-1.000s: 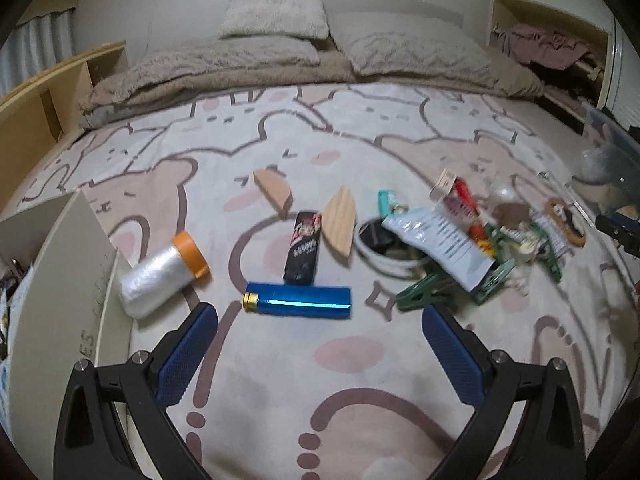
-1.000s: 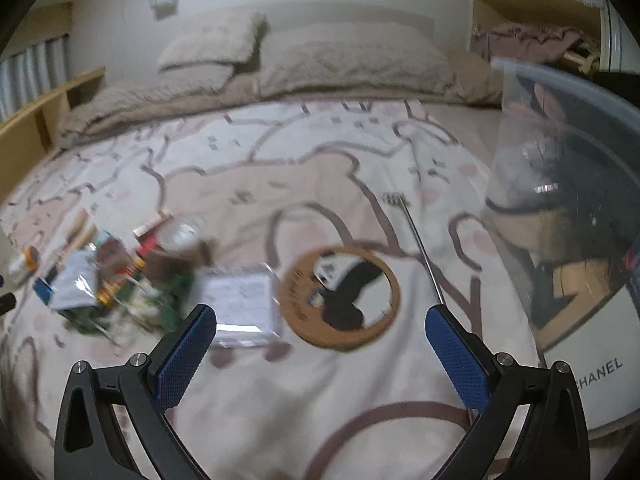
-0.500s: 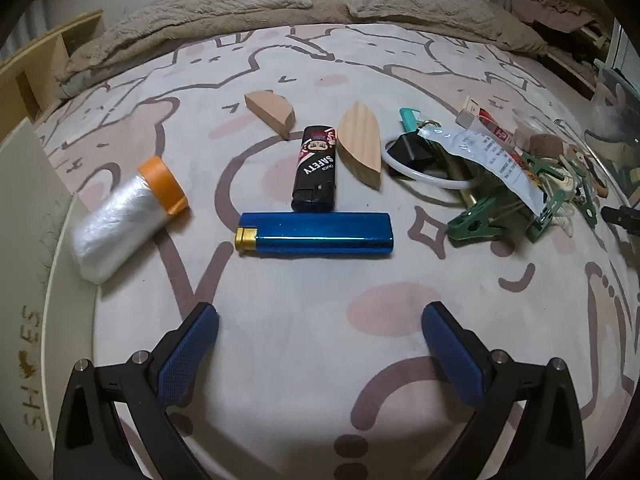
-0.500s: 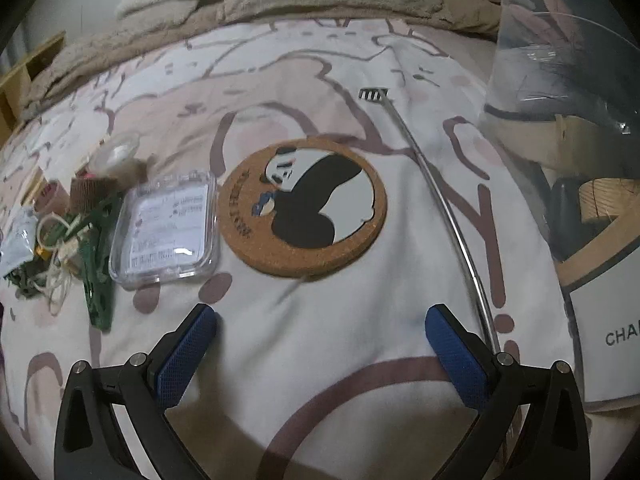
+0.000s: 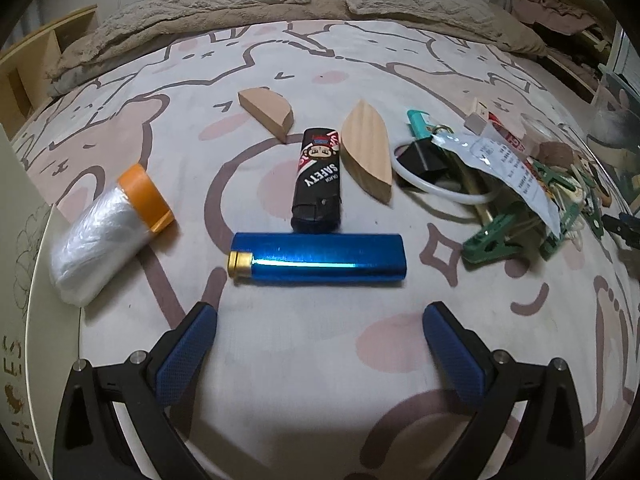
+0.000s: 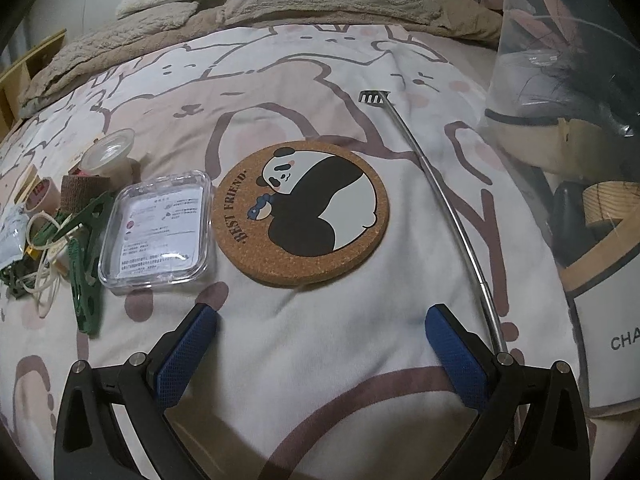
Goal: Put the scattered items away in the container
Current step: 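Lower the left tool toward the blue lighter while the right tool approaches the cork panda coaster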
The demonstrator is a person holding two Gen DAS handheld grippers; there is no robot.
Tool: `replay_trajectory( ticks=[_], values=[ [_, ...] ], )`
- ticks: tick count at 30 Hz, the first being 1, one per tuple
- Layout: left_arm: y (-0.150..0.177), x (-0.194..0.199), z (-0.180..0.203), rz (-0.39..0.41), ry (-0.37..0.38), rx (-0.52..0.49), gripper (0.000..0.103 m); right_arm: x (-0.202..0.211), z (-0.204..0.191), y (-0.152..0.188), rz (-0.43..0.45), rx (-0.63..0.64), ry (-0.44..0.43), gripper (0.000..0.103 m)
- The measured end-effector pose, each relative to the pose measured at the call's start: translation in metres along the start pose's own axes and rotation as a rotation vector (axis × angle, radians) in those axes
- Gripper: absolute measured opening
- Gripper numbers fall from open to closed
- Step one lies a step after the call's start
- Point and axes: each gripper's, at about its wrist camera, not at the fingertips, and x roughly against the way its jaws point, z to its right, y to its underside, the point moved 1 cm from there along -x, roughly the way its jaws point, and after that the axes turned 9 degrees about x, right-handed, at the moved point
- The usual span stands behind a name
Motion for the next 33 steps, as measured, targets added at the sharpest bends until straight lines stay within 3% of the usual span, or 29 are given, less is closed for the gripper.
replay_trajectory(
  ticks=[17,26,33],
  values=[
    [-0.010,-0.009,0.003,0.026,-0.021,0.011,0.103,-0.026,0.001,-0.031,-0.008,-0.011,0.031,0.103],
    [-0.009,-0.008,0.004,0.051,-0.031,0.003,0.103,-0.019,0.017,-0.032,0.013,-0.075,0.017,0.103],
    [-0.009,-0.008,0.005,0.053,-0.032,0.004,0.103,-0.020,0.006,-0.043,0.027,-0.003,0.027,0.103]
  ],
)
